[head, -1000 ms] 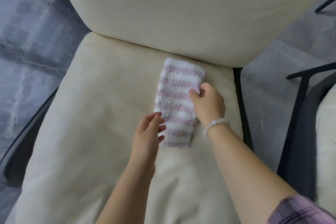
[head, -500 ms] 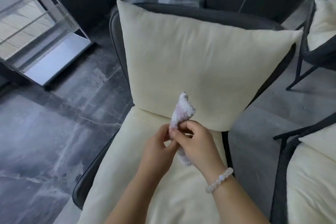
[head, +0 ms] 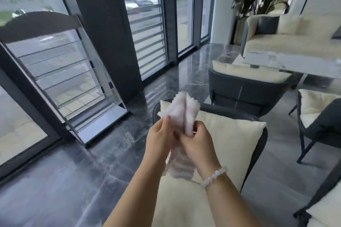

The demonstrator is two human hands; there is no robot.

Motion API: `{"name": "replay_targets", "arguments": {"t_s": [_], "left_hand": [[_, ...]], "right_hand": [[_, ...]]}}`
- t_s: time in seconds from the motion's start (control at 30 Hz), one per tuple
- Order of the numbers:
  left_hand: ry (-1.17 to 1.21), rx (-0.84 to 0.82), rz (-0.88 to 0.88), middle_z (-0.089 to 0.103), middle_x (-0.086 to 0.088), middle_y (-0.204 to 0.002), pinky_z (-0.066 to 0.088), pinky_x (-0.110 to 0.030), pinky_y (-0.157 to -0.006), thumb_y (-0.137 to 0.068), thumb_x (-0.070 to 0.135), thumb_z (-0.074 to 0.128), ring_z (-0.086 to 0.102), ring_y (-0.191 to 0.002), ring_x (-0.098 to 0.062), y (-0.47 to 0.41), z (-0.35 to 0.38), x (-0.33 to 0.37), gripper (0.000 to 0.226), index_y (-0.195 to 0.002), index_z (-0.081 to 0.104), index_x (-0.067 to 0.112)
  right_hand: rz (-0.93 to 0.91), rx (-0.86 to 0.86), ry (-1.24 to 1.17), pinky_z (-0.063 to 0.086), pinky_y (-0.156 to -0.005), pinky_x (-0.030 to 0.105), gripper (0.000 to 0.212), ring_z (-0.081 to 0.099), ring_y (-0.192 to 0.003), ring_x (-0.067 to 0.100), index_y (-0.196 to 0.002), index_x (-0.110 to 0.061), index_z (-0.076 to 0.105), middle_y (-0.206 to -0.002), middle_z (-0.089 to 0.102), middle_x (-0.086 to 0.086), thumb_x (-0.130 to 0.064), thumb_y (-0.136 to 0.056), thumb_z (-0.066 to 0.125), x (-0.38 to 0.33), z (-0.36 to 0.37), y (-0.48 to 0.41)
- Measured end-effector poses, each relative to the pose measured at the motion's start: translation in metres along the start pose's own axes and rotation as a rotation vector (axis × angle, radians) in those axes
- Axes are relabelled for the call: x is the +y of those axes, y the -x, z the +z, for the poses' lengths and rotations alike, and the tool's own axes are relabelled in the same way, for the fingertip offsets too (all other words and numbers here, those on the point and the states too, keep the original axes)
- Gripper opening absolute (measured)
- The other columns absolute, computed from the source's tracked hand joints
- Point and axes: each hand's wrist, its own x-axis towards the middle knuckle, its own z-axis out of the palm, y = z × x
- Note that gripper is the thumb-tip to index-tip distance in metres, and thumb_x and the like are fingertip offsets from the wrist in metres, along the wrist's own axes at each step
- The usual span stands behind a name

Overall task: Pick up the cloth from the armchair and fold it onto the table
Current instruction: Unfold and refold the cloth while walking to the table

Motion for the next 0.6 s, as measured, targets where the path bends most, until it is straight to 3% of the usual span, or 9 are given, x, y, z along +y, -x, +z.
{"name": "replay_targets", "arguments": {"t_s": [0.07,0.17,0.27,0.33,0.4,0.47,0.53,0.6], "left_hand": [[0.005,0.029,0.049,0.065,-0.014,-0.076,0.051,-0.043,-0.066,-0.092,0.047,0.044,0.061,-0.071,-0.031,0.006,-0.007,0.023,0.041,-0.071,0.065,0.017],[-0.044,0.134,0.106,0.068,-0.014,-0.079,0.054,-0.049,-0.071,-0.09,0.051,0.041,0.065,-0.075,-0.032,0.008,-0.021,0.049,0.044,-0.076,0.063,0.016],[-0.109,0.223,0.161,0.072,-0.009,-0.088,0.055,-0.052,-0.082,-0.091,0.052,0.036,0.068,-0.084,-0.028,0.008,-0.041,0.069,0.039,-0.081,0.067,0.03],[-0.149,0.268,0.199,0.07,-0.011,-0.088,0.054,-0.053,-0.082,-0.092,0.05,0.035,0.066,-0.084,-0.03,0.009,-0.052,0.08,0.04,-0.086,0.067,0.027],[-0.159,0.333,0.231,0.068,-0.017,-0.086,0.053,-0.051,-0.076,-0.092,0.047,0.037,0.065,-0.082,-0.034,0.009,-0.06,0.091,0.043,-0.091,0.067,0.016],[-0.161,0.401,0.25,0.066,-0.008,-0.083,0.053,-0.045,-0.071,-0.092,0.043,0.042,0.063,-0.077,-0.026,0.009,-0.066,0.102,0.038,-0.099,0.064,0.013],[-0.123,0.459,0.24,0.063,0.0,-0.091,0.053,-0.043,-0.078,-0.089,0.039,0.049,0.061,-0.084,-0.02,0.007,-0.074,0.11,0.033,-0.107,0.059,0.014],[-0.02,0.461,0.191,0.061,-0.005,-0.104,0.049,-0.051,-0.088,-0.088,0.036,0.052,0.058,-0.092,-0.023,0.005,-0.082,0.116,0.03,-0.111,0.056,0.016]], "right_hand": [[0.003,-0.008,-0.039,0.059,-0.07,0.038,0.02,0.07,-0.075,0.017,-0.089,-0.02,0.064,-0.079,0.075,0.0,-0.032,-0.075,0.071,-0.016,-0.008,0.003],[-0.033,-0.055,-0.106,0.055,-0.063,0.024,0.021,0.07,-0.074,0.005,-0.089,-0.024,0.068,-0.079,0.076,-0.011,-0.035,-0.071,0.071,-0.039,-0.023,0.007],[-0.044,-0.052,-0.146,0.056,-0.08,0.036,0.046,0.07,-0.092,0.016,-0.108,-0.023,0.066,-0.099,0.075,-0.004,-0.039,-0.066,0.072,-0.06,-0.042,0.006],[-0.056,-0.038,-0.198,0.055,-0.085,0.044,0.052,0.069,-0.096,0.021,-0.11,-0.028,0.063,-0.105,0.073,-0.001,-0.043,-0.062,0.074,-0.072,-0.055,0.005],[-0.065,-0.026,-0.257,0.059,-0.077,0.044,0.056,0.072,-0.089,0.022,-0.108,-0.029,0.06,-0.104,0.073,0.0,-0.044,-0.057,0.079,-0.083,-0.067,0.004],[-0.058,-0.032,-0.325,0.059,-0.061,0.036,0.065,0.074,-0.08,0.019,-0.115,-0.026,0.055,-0.106,0.07,0.001,-0.04,-0.058,0.083,-0.091,-0.076,0.001],[-0.013,-0.059,-0.444,0.056,-0.054,0.032,0.062,0.074,-0.073,0.017,-0.121,-0.024,0.049,-0.111,0.063,0.003,-0.025,-0.069,0.082,-0.098,-0.081,-0.005],[0.035,-0.122,-0.653,0.057,-0.056,0.034,0.059,0.075,-0.071,0.016,-0.122,-0.026,0.045,-0.106,0.064,0.006,-0.009,-0.075,0.076,-0.104,-0.086,-0.009]]}}
